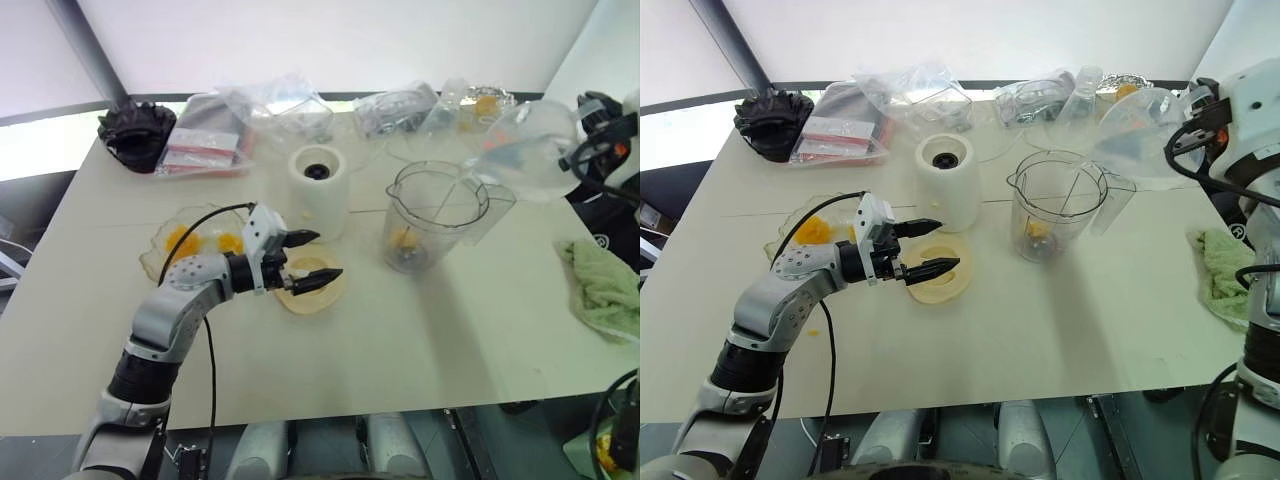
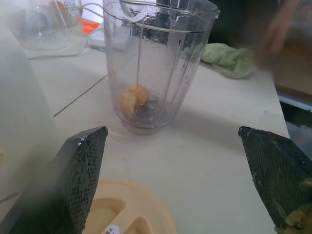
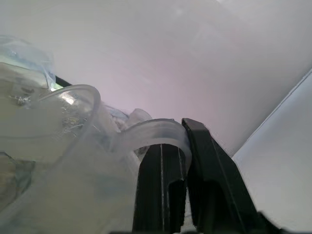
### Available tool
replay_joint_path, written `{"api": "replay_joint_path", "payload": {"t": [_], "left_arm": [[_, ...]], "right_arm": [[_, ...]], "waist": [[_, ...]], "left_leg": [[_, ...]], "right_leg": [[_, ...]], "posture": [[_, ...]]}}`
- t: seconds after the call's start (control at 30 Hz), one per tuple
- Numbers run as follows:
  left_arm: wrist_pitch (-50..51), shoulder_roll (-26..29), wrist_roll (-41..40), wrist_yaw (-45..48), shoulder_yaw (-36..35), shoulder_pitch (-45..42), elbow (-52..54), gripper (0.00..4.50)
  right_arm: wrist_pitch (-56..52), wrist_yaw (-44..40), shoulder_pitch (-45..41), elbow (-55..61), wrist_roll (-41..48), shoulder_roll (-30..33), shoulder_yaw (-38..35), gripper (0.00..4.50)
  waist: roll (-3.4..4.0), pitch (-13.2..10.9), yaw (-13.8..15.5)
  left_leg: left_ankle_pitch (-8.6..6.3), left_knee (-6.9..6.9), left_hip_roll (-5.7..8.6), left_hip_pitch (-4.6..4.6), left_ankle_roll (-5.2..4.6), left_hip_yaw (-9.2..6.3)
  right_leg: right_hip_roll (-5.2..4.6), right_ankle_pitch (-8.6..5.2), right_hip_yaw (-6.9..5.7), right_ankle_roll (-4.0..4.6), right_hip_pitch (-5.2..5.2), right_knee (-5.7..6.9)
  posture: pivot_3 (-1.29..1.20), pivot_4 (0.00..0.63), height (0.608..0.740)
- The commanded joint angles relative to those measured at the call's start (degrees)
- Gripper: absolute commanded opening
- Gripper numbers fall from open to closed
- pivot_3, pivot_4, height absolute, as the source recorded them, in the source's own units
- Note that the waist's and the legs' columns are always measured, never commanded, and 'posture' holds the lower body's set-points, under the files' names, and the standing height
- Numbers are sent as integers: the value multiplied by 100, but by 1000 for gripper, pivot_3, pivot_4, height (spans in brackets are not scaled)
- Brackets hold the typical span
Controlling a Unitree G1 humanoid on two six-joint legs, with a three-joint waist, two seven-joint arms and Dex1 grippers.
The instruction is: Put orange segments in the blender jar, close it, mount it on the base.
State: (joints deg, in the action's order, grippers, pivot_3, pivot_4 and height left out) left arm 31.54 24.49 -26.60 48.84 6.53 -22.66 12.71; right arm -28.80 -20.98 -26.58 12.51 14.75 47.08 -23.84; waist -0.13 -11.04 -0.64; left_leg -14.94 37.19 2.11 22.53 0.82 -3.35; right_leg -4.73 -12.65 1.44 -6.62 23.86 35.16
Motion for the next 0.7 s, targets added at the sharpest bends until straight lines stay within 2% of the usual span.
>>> {"api": "replay_joint_path", "payload": {"t": [0.03,0.23,0.4,0.57,0.7], "left_arm": [[-106,-4,7,-12,-24,-65,81,4500],[-93,8,4,-16,-28,-66,76,4500],[-71,24,5,-2,-22,-82,62,4500],[-42,14,-1,1,-8,-123,43,4500],[-16,30,-19,30,-2,-130,56,4500]], "right_arm": [[-610,365,-302,182,423,-147,-633,63],[-1691,1075,-602,253,1032,-624,-1328,63],[-2169,1580,-830,244,1403,-880,-1870,63],[-2025,1805,-600,49,1506,-1114,-2233,63],[-1405,1711,-76,-364,1404,-1380,-2376,63]], "waist": [[0,0,1],[1,0,2],[2,1,-4],[2,1,0],[0,2,-3]], "left_leg": [[0,0,0,0,0,0],[0,0,0,0,0,-1],[0,-1,0,0,0,0],[0,0,1,0,0,2],[0,-1,2,0,0,2]], "right_leg": [[0,0,0,0,0,0],[0,0,0,0,0,1],[0,0,0,0,2,4],[0,1,0,-1,1,4],[1,1,-1,-2,-2,4]], "posture": [[0,150,740],[0,150,740],[0,150,740],[0,150,740],[0,150,740]]}}
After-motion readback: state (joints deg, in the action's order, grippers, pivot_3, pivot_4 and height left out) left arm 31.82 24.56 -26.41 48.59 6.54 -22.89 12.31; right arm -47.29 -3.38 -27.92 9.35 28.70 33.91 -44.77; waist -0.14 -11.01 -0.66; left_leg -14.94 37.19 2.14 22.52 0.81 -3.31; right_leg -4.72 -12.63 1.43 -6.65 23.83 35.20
